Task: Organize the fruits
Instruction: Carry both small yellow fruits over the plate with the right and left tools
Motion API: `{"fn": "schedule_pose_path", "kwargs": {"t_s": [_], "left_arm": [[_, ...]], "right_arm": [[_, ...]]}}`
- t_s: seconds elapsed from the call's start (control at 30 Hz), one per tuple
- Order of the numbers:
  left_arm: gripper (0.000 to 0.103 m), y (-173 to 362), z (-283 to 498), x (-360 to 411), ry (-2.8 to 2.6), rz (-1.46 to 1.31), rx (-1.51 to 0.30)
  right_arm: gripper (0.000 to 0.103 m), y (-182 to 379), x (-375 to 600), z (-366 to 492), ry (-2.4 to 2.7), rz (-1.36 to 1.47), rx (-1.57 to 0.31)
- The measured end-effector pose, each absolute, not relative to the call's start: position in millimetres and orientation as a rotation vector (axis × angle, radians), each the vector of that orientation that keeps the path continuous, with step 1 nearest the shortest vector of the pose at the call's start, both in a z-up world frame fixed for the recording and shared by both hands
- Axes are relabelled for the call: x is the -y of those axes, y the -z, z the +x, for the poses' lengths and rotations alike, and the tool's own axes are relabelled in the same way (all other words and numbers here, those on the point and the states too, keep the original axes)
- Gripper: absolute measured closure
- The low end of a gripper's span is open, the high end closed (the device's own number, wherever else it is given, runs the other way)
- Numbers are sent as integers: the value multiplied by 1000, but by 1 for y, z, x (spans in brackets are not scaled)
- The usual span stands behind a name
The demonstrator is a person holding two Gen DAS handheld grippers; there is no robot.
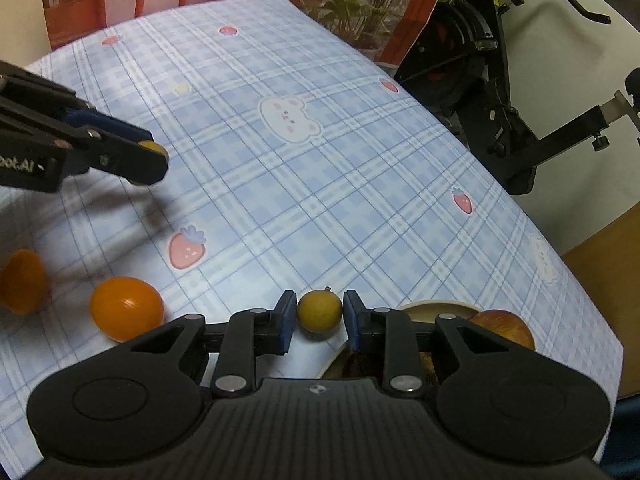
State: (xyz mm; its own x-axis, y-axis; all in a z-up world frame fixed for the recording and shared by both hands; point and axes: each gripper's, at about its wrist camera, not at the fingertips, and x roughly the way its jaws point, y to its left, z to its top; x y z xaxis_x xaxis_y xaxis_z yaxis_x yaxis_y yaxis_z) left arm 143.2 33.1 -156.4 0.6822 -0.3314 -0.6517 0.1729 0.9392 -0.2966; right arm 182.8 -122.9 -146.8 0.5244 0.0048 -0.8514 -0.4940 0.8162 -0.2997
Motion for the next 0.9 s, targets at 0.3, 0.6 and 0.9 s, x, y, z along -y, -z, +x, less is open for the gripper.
{"fn": "schedule_pose_path", "kwargs": {"t_s": [0.3, 0.6, 0.9], "left_arm": [[76, 147, 131, -20, 308, -187, -767], [76, 133, 117, 16, 389, -130, -752], [76, 124, 108, 92, 545, 3, -715]], "right_arm": [[76, 127, 124, 155, -340, -413, -863], [76, 111, 159, 88, -242, -157, -660], [76, 113, 210, 17, -109, -25, -551]]}}
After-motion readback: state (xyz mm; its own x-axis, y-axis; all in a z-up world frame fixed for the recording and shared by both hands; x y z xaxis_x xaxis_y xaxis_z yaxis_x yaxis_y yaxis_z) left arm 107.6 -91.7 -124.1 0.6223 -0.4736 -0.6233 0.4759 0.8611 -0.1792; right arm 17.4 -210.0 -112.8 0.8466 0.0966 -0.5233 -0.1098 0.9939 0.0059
